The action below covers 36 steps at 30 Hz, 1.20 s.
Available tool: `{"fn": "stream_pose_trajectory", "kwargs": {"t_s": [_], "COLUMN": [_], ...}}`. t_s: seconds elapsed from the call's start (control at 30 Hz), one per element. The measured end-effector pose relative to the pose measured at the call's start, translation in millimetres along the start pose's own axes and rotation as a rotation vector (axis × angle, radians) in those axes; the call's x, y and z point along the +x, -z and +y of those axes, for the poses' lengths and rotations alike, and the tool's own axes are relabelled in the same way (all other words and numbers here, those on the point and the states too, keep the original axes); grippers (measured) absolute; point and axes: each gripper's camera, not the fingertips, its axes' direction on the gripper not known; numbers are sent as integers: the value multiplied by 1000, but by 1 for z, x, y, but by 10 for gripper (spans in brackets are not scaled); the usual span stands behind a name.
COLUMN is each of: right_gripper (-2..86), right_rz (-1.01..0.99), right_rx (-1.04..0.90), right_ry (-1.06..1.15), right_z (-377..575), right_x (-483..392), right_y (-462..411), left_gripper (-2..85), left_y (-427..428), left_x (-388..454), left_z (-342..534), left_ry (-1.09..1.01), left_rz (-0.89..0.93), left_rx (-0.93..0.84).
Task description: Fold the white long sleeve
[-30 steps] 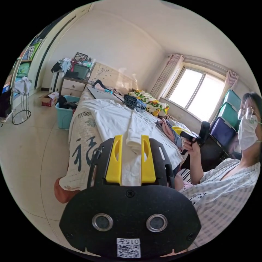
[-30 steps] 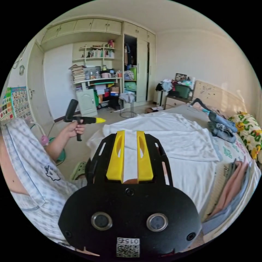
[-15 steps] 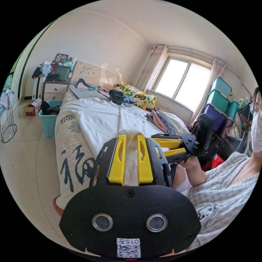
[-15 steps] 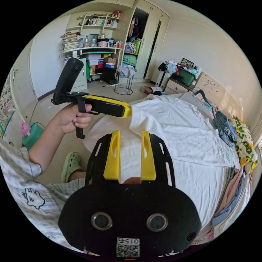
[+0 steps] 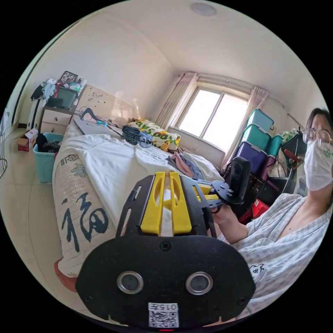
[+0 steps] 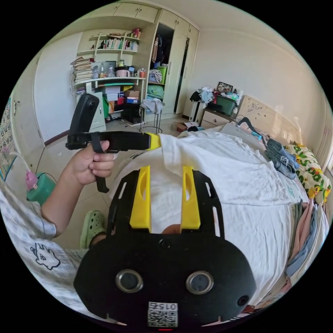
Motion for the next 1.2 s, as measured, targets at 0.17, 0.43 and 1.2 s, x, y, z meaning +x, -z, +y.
{"fn": "stream_pose_trajectory", "kwargs": {"t_s": [0.17,0.43,1.2], "right_gripper": [112,-4,2], "right_rz": [128,213,-62], "right_rx": [121,276,-58], "right_ry": [-92,-95,104], "right_z": [25,89,137], "right_x": [8,18,0], "right_y": [-1,30,-29], "left_gripper": [-1,0,72], "left_y": [-7,-7,11], "left_x": [8,6,-28], "left_z": [5,20,86], "left_ry": [-27,-23,120], "left_rz": [13,-1,-175], "left_rx": [18,48,-30]}}
